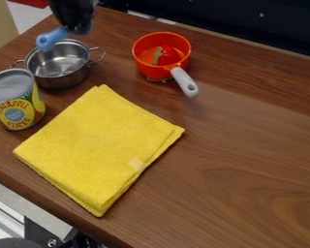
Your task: Take the blue object out of the orange pot and put it in the silver pot
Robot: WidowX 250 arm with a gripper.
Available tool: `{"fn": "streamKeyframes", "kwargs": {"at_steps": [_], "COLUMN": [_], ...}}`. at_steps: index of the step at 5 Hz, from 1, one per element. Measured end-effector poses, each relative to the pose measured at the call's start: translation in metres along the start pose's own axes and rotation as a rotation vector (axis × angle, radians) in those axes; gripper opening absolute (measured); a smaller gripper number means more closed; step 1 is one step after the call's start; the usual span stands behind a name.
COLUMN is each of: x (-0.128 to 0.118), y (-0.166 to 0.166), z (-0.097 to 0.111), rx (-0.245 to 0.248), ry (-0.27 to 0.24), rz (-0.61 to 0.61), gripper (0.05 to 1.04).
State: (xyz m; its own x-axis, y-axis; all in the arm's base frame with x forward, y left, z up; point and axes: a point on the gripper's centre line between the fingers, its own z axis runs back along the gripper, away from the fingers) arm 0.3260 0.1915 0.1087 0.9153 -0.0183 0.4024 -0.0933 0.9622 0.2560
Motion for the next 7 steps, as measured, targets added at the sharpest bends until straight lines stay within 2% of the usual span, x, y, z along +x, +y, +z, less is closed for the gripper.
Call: {"fn": "streamKeyframes", "kwargs": {"at_steps": [1, 2, 4, 5, 6, 7], "x": [-0.005, -0.007, -0.014, -0.018, -0.022, -0.026], "y": [0.0, 0.0, 0.01, 0.011, 0.011, 0.007], "z": [-0.008, -0.008, -0.01, -0.012, -0.018, -0.018], "rx": [0.015, -0.008, 0.064, 0.086, 0.086, 0.062], "ry": [-0.035, -0.04, -0.016, -0.009, 0.014, 0.04], "rz": [0.039, 0.084, 0.109, 0.1, 0.094, 0.085], "gripper": [0.079, 0.079, 0.079, 0.079, 0.105, 0.272]}}
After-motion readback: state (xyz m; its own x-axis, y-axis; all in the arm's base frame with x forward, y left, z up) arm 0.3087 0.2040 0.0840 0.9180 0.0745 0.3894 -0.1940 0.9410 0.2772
